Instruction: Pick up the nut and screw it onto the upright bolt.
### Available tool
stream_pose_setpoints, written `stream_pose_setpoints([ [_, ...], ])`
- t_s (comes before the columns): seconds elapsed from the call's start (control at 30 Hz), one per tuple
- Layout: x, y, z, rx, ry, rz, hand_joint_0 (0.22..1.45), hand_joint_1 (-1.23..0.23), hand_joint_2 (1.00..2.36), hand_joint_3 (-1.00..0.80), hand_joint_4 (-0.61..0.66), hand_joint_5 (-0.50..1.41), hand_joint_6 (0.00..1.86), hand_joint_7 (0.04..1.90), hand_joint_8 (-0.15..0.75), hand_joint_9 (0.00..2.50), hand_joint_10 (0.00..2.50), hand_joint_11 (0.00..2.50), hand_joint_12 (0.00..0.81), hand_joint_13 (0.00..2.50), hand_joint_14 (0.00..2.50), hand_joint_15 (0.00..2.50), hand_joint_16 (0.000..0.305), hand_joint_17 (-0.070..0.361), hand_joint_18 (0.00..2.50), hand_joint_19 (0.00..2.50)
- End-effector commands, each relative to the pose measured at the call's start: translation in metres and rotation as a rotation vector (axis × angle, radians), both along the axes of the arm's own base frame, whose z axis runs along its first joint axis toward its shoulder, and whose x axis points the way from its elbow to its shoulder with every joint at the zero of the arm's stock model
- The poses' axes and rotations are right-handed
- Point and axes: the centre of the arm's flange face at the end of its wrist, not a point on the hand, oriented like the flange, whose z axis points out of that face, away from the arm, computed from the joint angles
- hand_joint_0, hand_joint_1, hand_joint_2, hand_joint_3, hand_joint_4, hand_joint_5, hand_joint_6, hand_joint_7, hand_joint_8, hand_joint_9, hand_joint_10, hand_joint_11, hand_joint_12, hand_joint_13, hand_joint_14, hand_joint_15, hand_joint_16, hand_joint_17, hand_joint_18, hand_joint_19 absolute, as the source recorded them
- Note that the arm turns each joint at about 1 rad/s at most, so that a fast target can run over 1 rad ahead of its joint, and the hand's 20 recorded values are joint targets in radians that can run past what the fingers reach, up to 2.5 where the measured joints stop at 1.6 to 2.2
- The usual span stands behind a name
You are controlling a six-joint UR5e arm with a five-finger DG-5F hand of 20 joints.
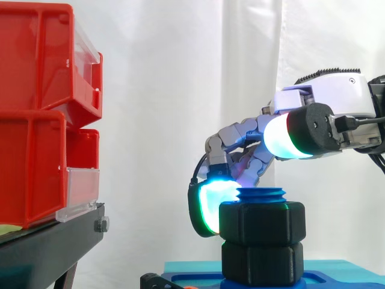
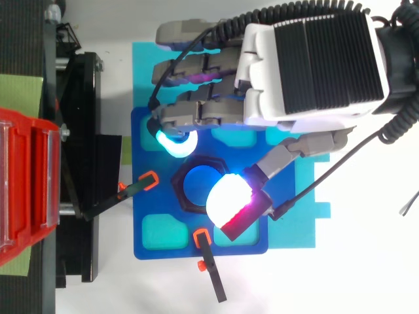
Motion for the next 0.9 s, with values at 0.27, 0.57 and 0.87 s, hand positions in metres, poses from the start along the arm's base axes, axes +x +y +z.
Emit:
stream_pose_setpoints([
  [0.27,0.010,0.008,-0.024,0.004,-0.012,0.003,0.50,-0.14,1.00,-0.50,0.24,-0.10,0.50,0.81,0.249,0.75,0.00,0.00,0.302,0.48,0.00,0.00,0.033,0.073,0.14,0.00],
  [0.57,0.007,0.016,-0.026,0.032,0.037,0.013,0.50,-0.13,1.00,-0.50,0.26,-0.07,0.50,1.04,0.255,0.75,0.00,0.00,0.304,0.48,0.00,0.00,0.033,0.073,0.13,0.00],
  [0.87,0.009,0.015,-0.016,0.034,0.034,0.016,0.51,-0.13,1.00,-0.50,0.25,-0.06,0.50,1.14,0.258,0.76,0.00,0.00,0.304,0.48,0.00,0.00,0.032,0.072,0.14,0.00],
])
